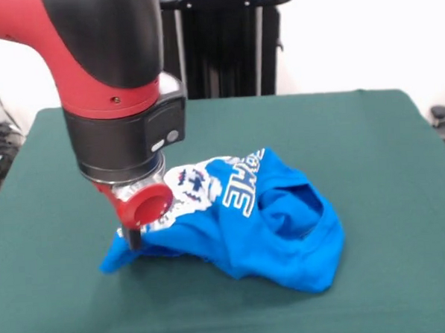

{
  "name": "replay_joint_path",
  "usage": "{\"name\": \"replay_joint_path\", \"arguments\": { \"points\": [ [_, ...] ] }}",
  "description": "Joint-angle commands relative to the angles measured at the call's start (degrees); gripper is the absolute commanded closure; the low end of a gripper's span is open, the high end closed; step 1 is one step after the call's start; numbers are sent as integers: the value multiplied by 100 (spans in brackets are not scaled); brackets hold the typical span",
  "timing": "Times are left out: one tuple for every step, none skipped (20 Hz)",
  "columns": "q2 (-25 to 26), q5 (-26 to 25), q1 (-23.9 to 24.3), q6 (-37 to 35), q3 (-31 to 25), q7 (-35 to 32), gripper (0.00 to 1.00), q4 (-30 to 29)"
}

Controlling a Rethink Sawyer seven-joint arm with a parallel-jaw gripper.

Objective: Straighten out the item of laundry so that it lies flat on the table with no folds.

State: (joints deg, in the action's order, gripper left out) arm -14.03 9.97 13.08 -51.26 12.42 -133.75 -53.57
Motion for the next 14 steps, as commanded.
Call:
{"name": "replay_joint_path", "arguments": {
  "points": [
    [689, 147, -201, -901, -87, -1239, 100, 1305],
    [727, 163, -217, -972, -78, -1293, 100, 1412],
    [772, 163, -230, -1024, -61, -1332, 100, 1519],
    [867, 154, -227, -1008, -51, -1347, 100, 1629],
    [962, 145, -223, -992, -42, -1362, 100, 1740],
    [1087, 136, -204, -899, -50, -1362, 100, 1841],
    [1210, 121, -187, -803, -53, -1365, 100, 1941],
    [1311, 112, -176, -750, -50, -1375, 100, 2044],
    [1397, 110, -166, -767, -35, -1389, 100, 2173],
    [1458, 103, -167, -793, -6, -1404, 100, 2288],
    [1505, 105, -159, -832, 9, -1398, 100, 2406],
    [1558, 124, -151, -898, 14, -1406, 100, 2533],
    [1607, 148, -137, -967, 17, -1409, 100, 2665],
    [1683, 167, -127, -1037, 49, -1440, 100, 2830]
  ]
}}
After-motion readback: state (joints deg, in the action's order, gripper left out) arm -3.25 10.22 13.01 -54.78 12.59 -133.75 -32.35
